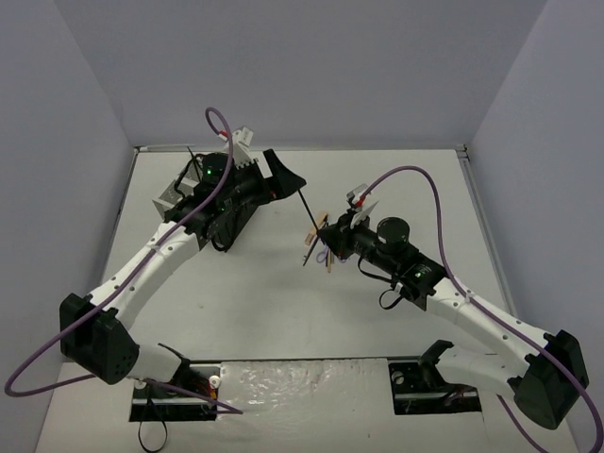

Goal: Organize the makeup

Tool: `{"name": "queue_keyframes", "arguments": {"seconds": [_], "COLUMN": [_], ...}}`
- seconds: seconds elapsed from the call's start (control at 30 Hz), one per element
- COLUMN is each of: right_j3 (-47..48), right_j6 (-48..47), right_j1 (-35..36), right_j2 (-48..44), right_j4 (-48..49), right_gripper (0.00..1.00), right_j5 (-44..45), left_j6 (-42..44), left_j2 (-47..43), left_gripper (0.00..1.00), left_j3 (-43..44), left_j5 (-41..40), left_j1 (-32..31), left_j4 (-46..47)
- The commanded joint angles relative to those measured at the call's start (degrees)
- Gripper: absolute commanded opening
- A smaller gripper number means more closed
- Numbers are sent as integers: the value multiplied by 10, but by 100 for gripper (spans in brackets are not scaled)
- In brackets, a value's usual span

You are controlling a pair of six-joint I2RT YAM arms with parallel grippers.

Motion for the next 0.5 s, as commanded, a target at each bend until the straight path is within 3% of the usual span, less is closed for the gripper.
{"name": "queue_keyframes", "arguments": {"seconds": [0.0, 0.1, 0.2, 0.47], "right_j3": [30, 28, 26, 24], "right_j6": [-5, -4, -5, -9], "right_j1": [3, 3, 3, 3], "right_j2": [5, 6, 10, 22], "right_j4": [65, 71, 74, 88], "right_gripper": [0, 0, 0, 0], "right_j5": [-15, -17, -13, -4], "left_j6": [-4, -3, -2, 17], "left_j2": [21, 32, 42, 46], "left_gripper": [84, 78, 64, 3], "left_j3": [45, 53, 55, 57], "left_j5": [-7, -8, -8, -5], "left_j1": [-29, -36, -43, -50], "left_j4": [58, 59, 63, 74]}}
